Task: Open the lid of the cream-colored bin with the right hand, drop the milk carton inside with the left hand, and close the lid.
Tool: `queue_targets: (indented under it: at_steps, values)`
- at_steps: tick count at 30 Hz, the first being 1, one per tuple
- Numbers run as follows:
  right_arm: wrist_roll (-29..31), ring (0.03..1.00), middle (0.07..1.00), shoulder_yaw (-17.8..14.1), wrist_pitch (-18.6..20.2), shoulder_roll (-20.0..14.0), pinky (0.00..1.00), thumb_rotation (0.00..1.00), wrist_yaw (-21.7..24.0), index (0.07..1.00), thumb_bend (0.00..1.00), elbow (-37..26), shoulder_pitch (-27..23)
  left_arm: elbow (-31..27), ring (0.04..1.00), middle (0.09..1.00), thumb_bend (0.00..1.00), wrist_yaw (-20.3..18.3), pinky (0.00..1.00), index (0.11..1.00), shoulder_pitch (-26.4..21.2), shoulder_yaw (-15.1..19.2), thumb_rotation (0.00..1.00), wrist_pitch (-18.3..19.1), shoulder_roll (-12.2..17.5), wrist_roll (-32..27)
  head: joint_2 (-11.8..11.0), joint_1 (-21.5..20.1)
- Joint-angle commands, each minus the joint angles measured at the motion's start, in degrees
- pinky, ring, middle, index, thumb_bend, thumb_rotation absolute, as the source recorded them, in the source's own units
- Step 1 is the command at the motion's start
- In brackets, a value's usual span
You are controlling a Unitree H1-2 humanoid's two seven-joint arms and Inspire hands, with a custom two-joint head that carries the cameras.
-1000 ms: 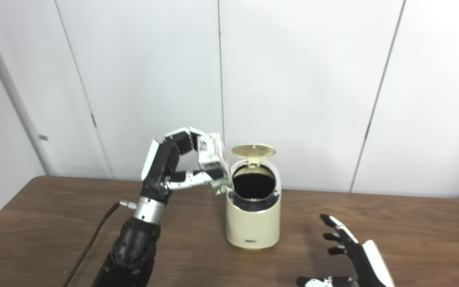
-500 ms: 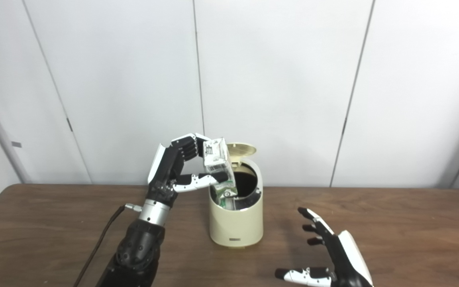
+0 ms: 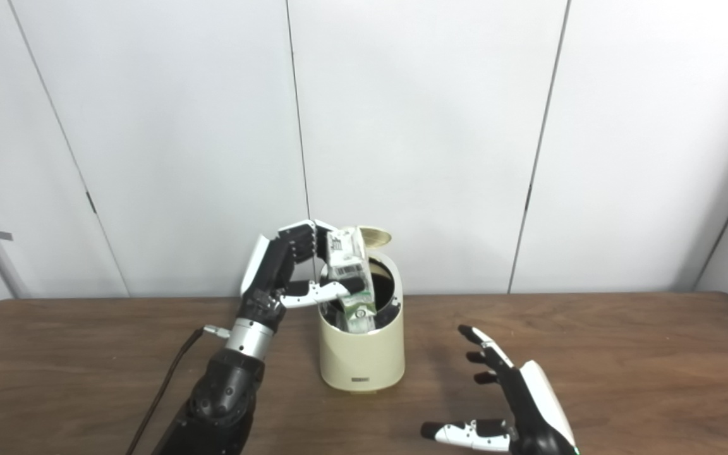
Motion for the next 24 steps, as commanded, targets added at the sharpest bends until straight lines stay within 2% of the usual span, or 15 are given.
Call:
queue_targets:
  at_steps: [1, 16, 24]
  values:
    - [-0.2, 0.834, 0.907, -0.3, -0.4, -0.1, 0.73, 0.24, -0.7, 0.903, 0.78, -2.0, -1.1, -0.7, 0.453, 0.477, 0.51, 1.4, 0.48, 0.505, -4.6, 0.0, 0.0, -1.8, -0.7, -0.9, 0.1, -0.1]
    - [0.3, 0.827, 0.903, -0.2, -1.8, 0.0, 0.73, 0.22, -1.4, 0.896, 0.78, -1.0, -0.8, 0.9, 0.449, 0.477, 0.51, 2.4, 0.47, 0.506, -5.5, 0.1, 0.0, -1.8, 0.2, -1.1, 0.3, 0.0]
    - [0.1, 0.816, 0.895, 0.0, -2.0, 0.4, 0.71, 0.22, -1.6, 0.891, 0.79, -1.2, -0.5, 1.1, 0.449, 0.476, 0.5, 4.3, 0.47, 0.509, -5.7, -0.2, 0.0, -1.8, 0.9, -0.4, 0.5, 0.2]
